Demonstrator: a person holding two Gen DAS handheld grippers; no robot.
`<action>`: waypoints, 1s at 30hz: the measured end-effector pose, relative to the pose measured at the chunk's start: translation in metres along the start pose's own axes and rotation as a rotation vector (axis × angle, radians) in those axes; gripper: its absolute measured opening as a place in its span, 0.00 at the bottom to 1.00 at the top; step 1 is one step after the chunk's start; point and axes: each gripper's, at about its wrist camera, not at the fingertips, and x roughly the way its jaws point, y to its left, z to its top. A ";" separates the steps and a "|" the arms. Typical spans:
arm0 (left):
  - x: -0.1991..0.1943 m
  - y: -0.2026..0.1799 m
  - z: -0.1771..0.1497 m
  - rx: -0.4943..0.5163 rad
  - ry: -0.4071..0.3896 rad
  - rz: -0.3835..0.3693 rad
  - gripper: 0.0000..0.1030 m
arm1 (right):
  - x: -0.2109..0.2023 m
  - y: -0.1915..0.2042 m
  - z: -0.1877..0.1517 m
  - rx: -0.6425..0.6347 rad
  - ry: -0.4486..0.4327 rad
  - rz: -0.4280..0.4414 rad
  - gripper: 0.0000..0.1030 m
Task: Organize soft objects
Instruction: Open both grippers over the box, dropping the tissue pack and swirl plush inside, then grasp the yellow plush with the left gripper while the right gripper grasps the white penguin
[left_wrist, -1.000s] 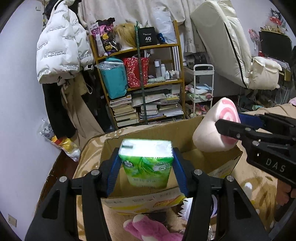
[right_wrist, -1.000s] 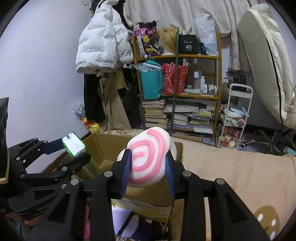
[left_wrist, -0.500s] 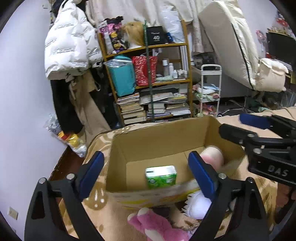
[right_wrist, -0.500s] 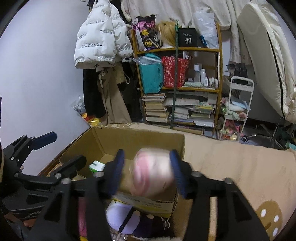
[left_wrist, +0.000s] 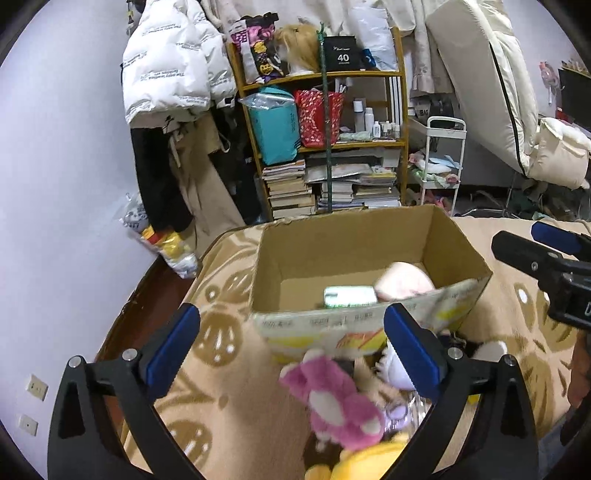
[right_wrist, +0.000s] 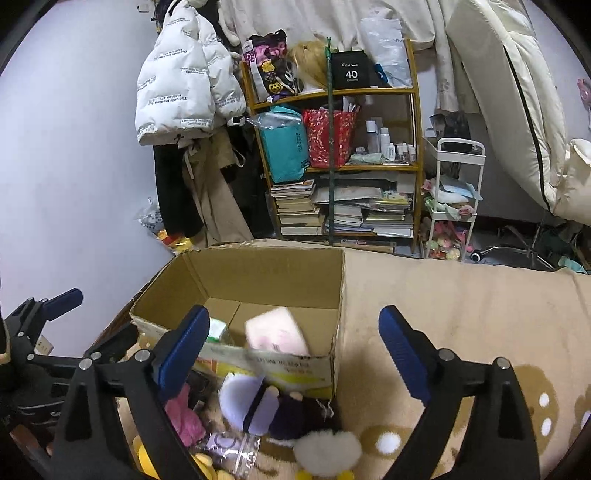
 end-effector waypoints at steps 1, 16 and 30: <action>-0.004 0.001 -0.002 -0.003 0.007 -0.002 0.96 | -0.003 0.000 -0.001 0.002 0.002 0.000 0.96; -0.044 0.015 -0.032 -0.086 0.077 0.000 0.96 | -0.042 -0.005 -0.022 0.033 0.055 -0.009 1.00; -0.051 0.010 -0.048 -0.091 0.134 0.000 0.96 | -0.060 -0.008 -0.032 0.062 0.052 -0.080 1.00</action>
